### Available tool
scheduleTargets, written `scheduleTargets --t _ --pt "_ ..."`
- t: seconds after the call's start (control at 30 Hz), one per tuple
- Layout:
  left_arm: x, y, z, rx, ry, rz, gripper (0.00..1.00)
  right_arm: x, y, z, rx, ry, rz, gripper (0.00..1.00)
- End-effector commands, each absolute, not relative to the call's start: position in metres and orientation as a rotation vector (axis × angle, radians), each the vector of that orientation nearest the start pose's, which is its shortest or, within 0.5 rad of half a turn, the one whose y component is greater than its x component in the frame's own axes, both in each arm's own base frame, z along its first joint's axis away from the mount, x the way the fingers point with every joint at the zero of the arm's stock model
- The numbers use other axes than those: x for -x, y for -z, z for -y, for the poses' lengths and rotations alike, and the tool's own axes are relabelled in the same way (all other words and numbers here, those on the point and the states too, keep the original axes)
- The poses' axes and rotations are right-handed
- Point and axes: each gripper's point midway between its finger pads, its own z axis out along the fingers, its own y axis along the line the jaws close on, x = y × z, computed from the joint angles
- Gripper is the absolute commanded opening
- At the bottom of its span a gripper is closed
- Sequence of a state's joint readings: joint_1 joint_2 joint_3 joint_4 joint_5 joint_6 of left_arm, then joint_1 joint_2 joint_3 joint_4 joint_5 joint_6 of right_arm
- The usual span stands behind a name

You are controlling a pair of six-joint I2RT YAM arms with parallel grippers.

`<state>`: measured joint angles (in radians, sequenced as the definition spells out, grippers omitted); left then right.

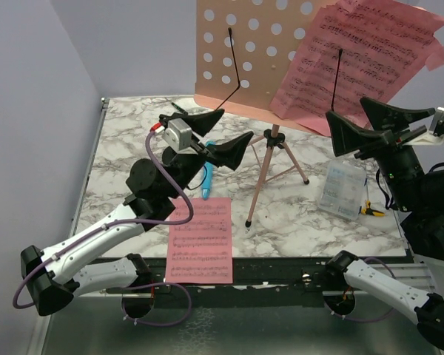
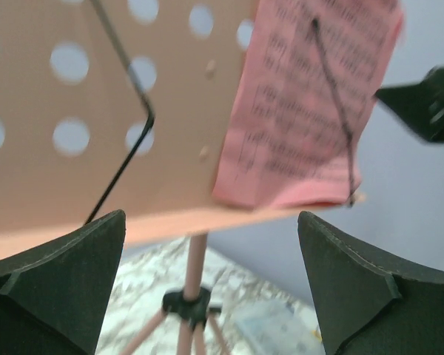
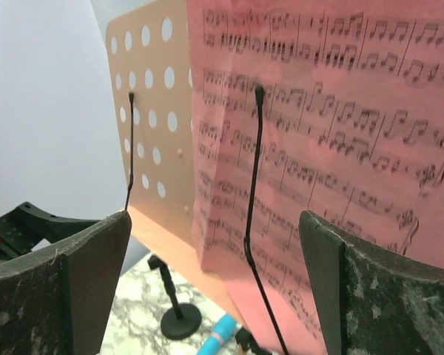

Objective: Set up the instrument practice props

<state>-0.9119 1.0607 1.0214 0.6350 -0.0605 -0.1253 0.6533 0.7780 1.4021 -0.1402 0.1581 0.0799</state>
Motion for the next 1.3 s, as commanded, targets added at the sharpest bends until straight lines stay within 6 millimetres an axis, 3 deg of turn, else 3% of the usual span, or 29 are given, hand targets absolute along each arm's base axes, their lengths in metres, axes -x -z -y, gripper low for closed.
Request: scheduleTargets --t 0.0,0.27,0.5,0.67,0.87,1.03,1.27 --pt "-0.25 -0.412 0.27 -0.346 0.727 -1.223 0.99 -0.188 -0.537 -0.129 0.237 -0.619 -1.17 1.0" --pt "-0.26 -0.253 0.224 -0.226 0.498 -1.618 0.99 -0.144 -0.487 -0.128 0.333 -0.748 -1.242 1.0" --pt "-0.268 -0.16 0.214 -0.098 0.468 -1.848 0.99 -0.144 -0.411 -0.142 0.343 -0.818 -1.436 1.0" --pt "-0.285 -0.118 0.221 -0.033 0.589 -2.032 0.99 -0.156 -0.359 -0.156 0.318 -0.845 -1.576 1.0" --pt "-0.308 -0.094 0.206 0.121 0.634 -2.144 0.99 -0.179 -0.308 -0.153 0.178 -0.784 -1.72 1.0" --pt "-0.315 -0.068 0.159 0.393 0.57 -2.239 0.99 -0.188 -0.272 -0.162 0.128 -0.796 -1.814 1.0" --pt "-0.287 -0.039 0.101 0.621 0.326 -2.322 0.99 -0.194 -0.238 -0.182 0.136 -0.856 -1.888 1.0"
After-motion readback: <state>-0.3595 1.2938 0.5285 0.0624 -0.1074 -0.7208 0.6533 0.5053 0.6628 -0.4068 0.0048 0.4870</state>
